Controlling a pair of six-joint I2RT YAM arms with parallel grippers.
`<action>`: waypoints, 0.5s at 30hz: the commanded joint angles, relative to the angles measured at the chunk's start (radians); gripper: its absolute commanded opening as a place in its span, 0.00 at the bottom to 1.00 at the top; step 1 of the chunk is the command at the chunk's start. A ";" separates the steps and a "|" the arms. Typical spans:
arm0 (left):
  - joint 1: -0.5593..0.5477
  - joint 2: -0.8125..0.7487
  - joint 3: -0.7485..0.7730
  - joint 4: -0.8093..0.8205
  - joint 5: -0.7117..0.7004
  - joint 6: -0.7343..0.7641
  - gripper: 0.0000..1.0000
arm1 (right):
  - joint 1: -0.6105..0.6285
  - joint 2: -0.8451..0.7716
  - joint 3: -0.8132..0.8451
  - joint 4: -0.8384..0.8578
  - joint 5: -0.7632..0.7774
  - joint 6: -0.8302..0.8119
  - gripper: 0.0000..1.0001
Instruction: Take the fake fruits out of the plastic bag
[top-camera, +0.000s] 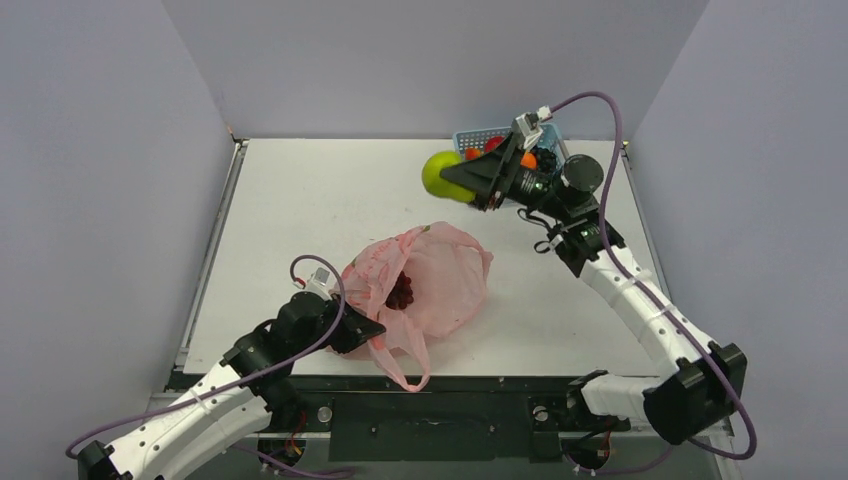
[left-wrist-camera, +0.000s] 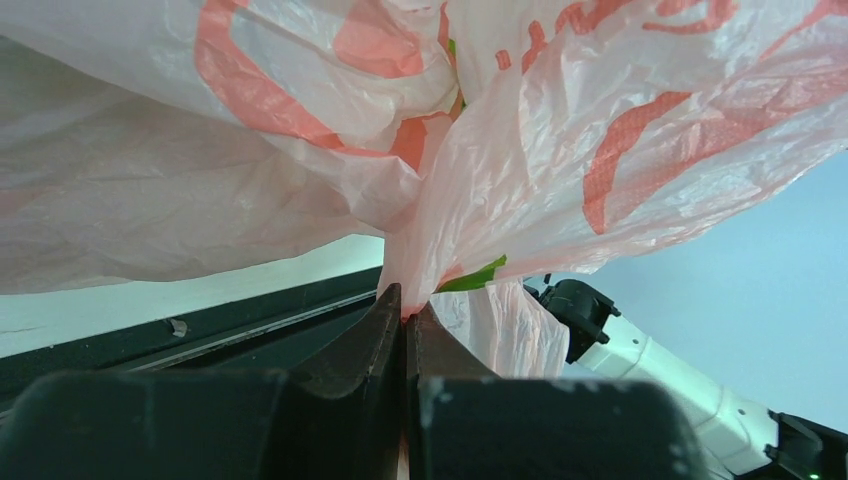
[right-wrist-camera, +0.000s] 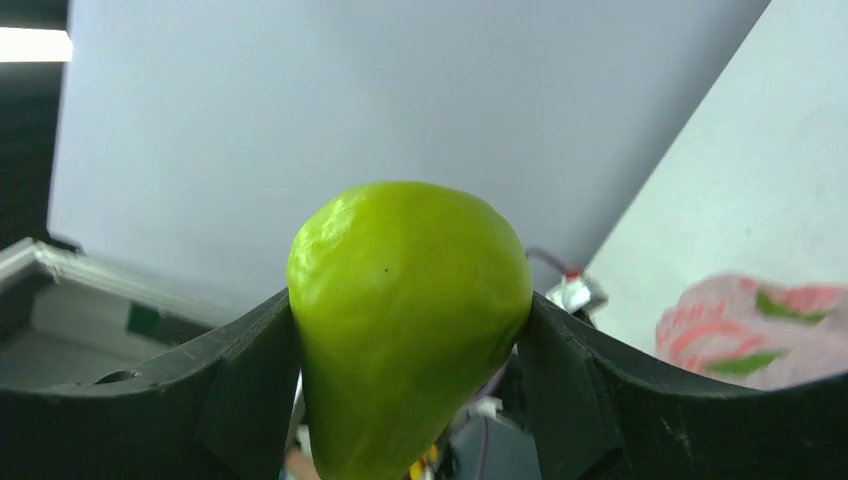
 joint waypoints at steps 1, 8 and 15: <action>-0.005 0.026 0.031 0.057 0.013 0.029 0.00 | -0.143 0.143 0.042 0.306 0.101 0.333 0.01; -0.007 0.032 0.041 0.043 0.009 0.047 0.00 | -0.283 0.398 0.143 0.315 0.322 0.366 0.05; -0.011 0.008 0.014 0.030 0.006 0.028 0.00 | -0.397 0.625 0.232 0.245 0.521 0.224 0.06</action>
